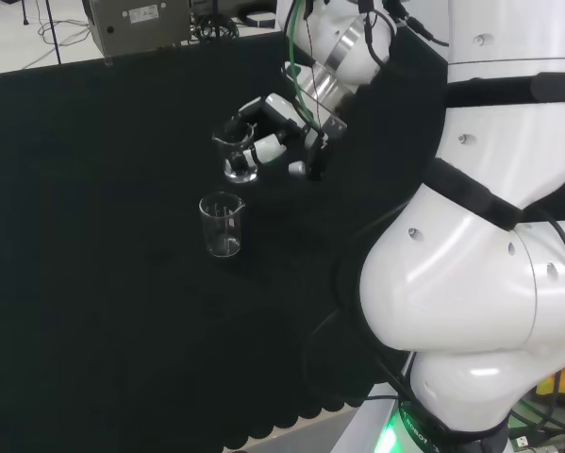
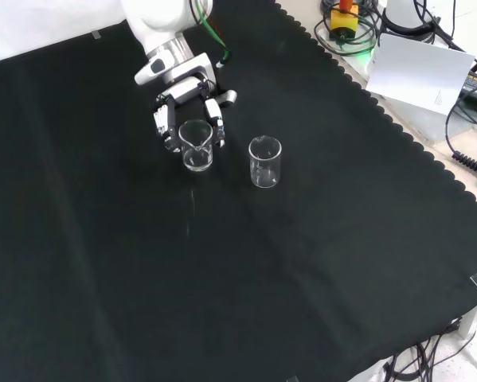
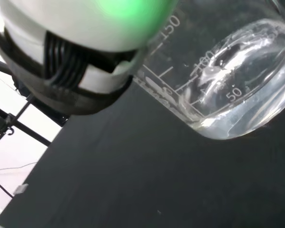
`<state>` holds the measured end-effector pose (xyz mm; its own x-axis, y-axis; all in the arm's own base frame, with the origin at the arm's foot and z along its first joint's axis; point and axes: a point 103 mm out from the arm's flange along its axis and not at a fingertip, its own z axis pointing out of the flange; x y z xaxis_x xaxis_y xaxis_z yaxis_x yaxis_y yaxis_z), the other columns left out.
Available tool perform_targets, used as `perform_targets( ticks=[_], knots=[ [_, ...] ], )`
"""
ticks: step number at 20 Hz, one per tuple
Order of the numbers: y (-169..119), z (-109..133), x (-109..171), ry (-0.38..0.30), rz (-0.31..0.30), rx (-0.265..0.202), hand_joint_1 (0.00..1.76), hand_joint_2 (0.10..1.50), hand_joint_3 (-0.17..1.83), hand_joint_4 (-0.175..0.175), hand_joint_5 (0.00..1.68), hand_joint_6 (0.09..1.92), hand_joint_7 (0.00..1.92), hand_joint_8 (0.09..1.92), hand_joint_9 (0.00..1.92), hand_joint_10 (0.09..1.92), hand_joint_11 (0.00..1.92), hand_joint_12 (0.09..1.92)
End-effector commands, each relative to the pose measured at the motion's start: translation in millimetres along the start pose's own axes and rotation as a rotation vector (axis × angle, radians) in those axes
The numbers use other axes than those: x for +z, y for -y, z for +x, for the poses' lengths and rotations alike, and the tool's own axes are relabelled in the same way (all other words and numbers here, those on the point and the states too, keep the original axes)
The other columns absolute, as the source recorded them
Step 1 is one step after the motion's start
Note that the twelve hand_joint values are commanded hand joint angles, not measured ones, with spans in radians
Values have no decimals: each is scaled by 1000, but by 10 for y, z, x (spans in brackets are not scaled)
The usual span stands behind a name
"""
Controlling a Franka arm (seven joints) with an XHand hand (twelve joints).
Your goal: Pick up the beaker on the right.
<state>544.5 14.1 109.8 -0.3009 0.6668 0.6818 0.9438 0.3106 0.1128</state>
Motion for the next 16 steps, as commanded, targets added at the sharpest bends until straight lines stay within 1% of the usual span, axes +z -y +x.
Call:
perform_targets(
  ticks=[1,4,7,11,16],
  knots=[
    [107,230,-362,75,11,8,1321,664,608,-175,1283,601,1338,573,1627,325,1303,650],
    [152,171,-531,105,27,17,1310,644,690,-175,1226,737,1284,711,1575,546,1289,662],
    [216,110,-705,140,48,35,1304,636,741,-175,1185,831,1242,810,1549,664,1275,676],
    [315,50,-936,179,75,60,1302,634,761,-175,1166,873,1223,854,1540,703,1268,683],
    [472,50,-1187,220,103,83,1300,624,800,-175,1148,921,1206,904,1536,745,1258,696]
  ],
)
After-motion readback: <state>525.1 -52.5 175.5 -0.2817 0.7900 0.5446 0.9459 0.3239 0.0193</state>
